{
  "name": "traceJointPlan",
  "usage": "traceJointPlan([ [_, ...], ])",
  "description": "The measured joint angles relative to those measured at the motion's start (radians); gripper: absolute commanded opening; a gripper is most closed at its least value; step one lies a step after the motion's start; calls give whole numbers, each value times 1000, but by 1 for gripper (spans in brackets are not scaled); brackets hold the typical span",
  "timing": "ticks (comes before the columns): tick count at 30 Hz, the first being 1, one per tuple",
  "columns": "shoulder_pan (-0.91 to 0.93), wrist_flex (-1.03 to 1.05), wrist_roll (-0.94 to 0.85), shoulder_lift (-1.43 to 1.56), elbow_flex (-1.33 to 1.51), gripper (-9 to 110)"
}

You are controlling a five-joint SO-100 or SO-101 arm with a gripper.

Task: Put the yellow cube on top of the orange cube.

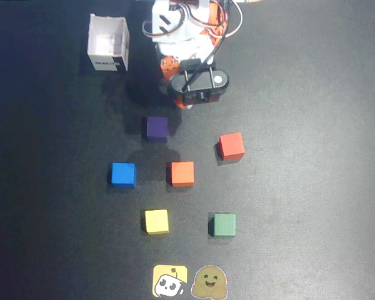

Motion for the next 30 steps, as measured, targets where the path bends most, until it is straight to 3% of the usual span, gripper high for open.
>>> traceJointPlan([
  [7, -5, -44, 3, 0, 0, 0],
  [14, -8, -55, 152, -63, -28, 0],
  [30, -12, -71, 267, -1106, -867, 1],
])
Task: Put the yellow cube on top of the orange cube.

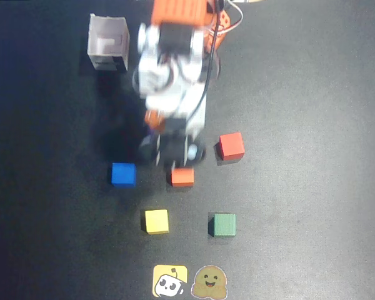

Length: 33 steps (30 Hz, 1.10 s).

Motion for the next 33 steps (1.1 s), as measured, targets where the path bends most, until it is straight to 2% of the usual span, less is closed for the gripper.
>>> traceJointPlan([
  [6, 14, 43, 35, -293, -291, 6],
  [16, 41, 100, 63, -580, -595, 17],
  [21, 41, 104, 74, -667, -666, 17],
  [23, 41, 101, 78, -695, -689, 24],
  [33, 23, 83, 92, -793, -733, 24],
])
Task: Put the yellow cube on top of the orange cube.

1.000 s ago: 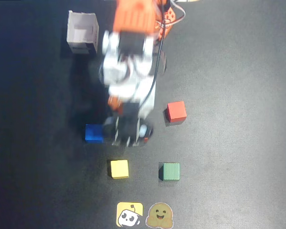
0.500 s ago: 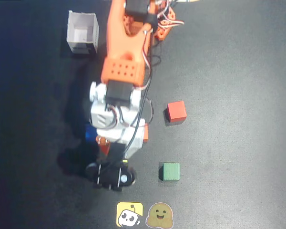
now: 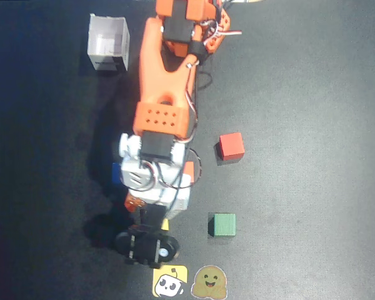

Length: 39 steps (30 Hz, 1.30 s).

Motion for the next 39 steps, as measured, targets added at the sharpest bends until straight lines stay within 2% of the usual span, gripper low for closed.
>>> traceJointPlan([
  [29, -17, -29, 0, -135, 0, 24],
  [39, -17, -35, 0, -169, 0, 14],
])
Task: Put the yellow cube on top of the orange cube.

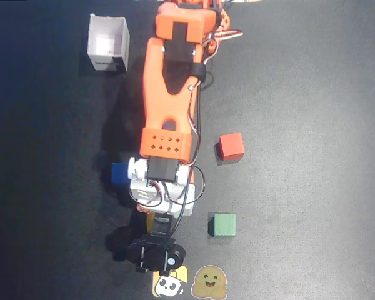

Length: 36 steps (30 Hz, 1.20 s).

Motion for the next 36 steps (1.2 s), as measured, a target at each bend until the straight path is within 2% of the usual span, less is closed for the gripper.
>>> traceJointPlan([
  [4, 11, 0, 0, -3, 0, 7],
  [10, 26, 0, 0, -3, 0, 6],
  [36, 29, 61, 11, 133, 58, 5],
])
